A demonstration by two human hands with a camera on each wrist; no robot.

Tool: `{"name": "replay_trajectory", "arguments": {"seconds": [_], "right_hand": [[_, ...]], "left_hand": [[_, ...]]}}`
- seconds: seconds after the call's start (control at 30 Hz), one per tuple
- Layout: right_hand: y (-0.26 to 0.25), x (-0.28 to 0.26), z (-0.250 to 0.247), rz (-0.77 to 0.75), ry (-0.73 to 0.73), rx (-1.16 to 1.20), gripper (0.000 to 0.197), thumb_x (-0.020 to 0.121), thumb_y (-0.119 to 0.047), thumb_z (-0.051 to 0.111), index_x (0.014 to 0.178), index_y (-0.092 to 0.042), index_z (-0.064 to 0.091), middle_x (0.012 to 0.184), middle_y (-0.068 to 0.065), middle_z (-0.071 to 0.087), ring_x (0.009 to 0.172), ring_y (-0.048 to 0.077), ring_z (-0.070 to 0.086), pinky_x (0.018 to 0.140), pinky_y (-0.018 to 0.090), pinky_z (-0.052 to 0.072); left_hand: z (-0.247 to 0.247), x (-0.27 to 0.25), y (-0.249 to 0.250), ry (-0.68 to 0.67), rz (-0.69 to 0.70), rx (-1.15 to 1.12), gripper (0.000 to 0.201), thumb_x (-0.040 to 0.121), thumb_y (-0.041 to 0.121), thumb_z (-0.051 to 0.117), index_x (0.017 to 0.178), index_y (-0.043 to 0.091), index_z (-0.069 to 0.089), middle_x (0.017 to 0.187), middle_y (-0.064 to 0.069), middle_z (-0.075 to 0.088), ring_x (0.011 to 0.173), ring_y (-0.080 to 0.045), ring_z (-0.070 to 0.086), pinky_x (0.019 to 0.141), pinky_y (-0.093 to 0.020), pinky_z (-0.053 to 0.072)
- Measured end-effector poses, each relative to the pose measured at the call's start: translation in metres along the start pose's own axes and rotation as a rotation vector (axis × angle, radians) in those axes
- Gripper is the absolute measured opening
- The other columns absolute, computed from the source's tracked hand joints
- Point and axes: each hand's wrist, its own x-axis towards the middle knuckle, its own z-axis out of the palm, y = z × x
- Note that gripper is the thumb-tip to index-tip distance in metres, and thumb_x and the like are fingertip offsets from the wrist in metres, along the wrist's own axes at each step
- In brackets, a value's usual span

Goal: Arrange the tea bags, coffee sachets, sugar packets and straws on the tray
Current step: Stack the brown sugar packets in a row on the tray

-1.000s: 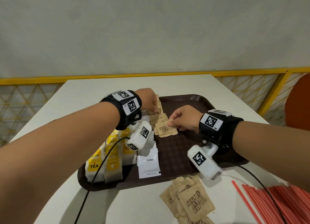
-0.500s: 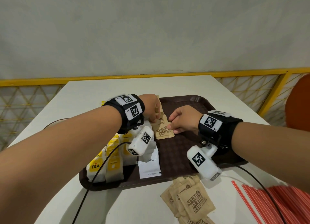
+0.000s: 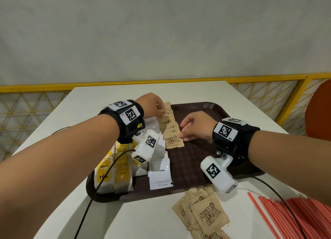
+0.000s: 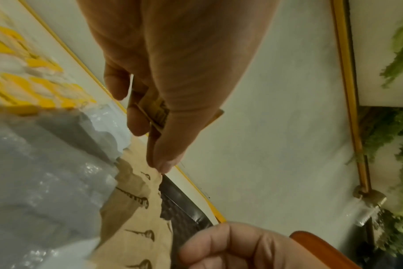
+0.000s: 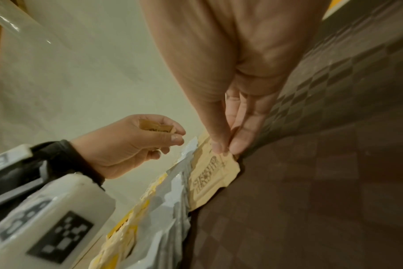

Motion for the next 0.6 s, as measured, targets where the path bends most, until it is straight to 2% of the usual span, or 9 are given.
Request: {"name": "replay_trajectory", "arguments": {"seconds": [0.07,0.13,0.23,0.33,0.37,0.4,0.47,0.53,0.6], "right_hand": [[0.001,0.002,0.002,-0.023,0.029,-0.012,0.023,0.077,0.011,0.072,0.093,0.001,0.060,0.082,0.013,0.063,0.076,0.027,0.068,0.072,0.034,0.060],[0.001,0.003,0.005,-0.046,0.042,-0.028,0.025,0.078,0.012,0.070,0.099,0.003,0.062,0.093,0.015,0.063,0.083,0.029,0.068,0.077,0.037,0.060],[0.000,0.003,0.008,-0.042,0.050,-0.068,0.027,0.080,0.010,0.069,0.106,0.004,0.064,0.102,0.017,0.065,0.088,0.029,0.068,0.077,0.034,0.059],[-0.004,0.002,0.007,-0.089,0.149,-0.110,0.022,0.083,-0.005,0.071,0.105,-0.003,0.067,0.098,0.011,0.068,0.090,0.023,0.068,0.079,0.032,0.059],[-0.008,0.001,0.006,-0.119,0.163,-0.074,0.020,0.086,-0.010,0.070,0.105,-0.005,0.067,0.098,0.009,0.069,0.092,0.021,0.068,0.081,0.032,0.058],[-0.012,-0.001,0.006,-0.150,0.136,0.014,0.021,0.088,-0.013,0.068,0.107,-0.005,0.066,0.100,0.009,0.070,0.094,0.020,0.068,0.083,0.032,0.058],[-0.021,-0.007,0.007,-0.194,-0.001,0.243,0.024,0.092,-0.013,0.062,0.114,-0.003,0.064,0.103,0.009,0.070,0.094,0.018,0.067,0.086,0.031,0.057],[-0.028,-0.013,0.009,-0.203,-0.065,0.360,0.020,0.094,-0.010,0.058,0.113,-0.003,0.063,0.103,0.010,0.067,0.092,0.017,0.067,0.084,0.029,0.057],[-0.028,-0.017,0.008,-0.189,-0.036,0.368,0.015,0.095,-0.009,0.056,0.107,-0.006,0.065,0.101,0.010,0.067,0.087,0.016,0.067,0.076,0.026,0.058]], "left_hand": [[-0.001,-0.003,-0.004,0.013,-0.033,-0.057,0.006,0.087,0.013,0.064,0.088,0.012,0.070,0.087,0.002,0.064,0.072,-0.011,0.053,0.065,-0.022,0.042],[0.001,-0.004,-0.006,-0.002,-0.057,-0.121,0.014,0.094,0.014,0.054,0.090,0.012,0.068,0.083,0.002,0.066,0.063,-0.006,0.051,0.060,-0.019,0.042],[0.004,-0.008,-0.007,-0.026,-0.078,-0.198,0.027,0.101,0.022,0.042,0.097,0.009,0.066,0.078,0.004,0.065,0.064,-0.010,0.053,0.061,-0.020,0.042],[0.004,-0.012,-0.006,-0.005,-0.021,-0.350,0.044,0.104,0.029,0.033,0.093,0.001,0.065,0.086,0.009,0.065,0.080,-0.014,0.059,0.069,-0.020,0.043],[0.004,-0.014,-0.004,-0.002,0.017,-0.398,0.047,0.104,0.031,0.031,0.101,0.001,0.066,0.093,0.010,0.065,0.089,-0.013,0.059,0.076,-0.020,0.044],[0.004,-0.016,-0.002,-0.011,0.055,-0.434,0.046,0.104,0.033,0.029,0.113,0.007,0.066,0.105,0.009,0.064,0.101,-0.012,0.058,0.086,-0.022,0.043],[0.006,-0.021,0.004,-0.066,0.124,-0.492,0.042,0.104,0.038,0.025,0.130,0.027,0.057,0.133,0.005,0.055,0.124,-0.011,0.047,0.106,-0.028,0.034],[0.010,-0.027,0.011,-0.140,0.173,-0.517,0.042,0.104,0.039,0.022,0.138,0.035,0.046,0.144,0.005,0.046,0.131,-0.010,0.040,0.112,-0.030,0.028],[0.012,-0.032,0.017,-0.160,0.216,-0.415,0.042,0.104,0.036,0.023,0.143,0.032,0.039,0.142,0.009,0.044,0.128,-0.006,0.039,0.108,-0.024,0.028]]}}
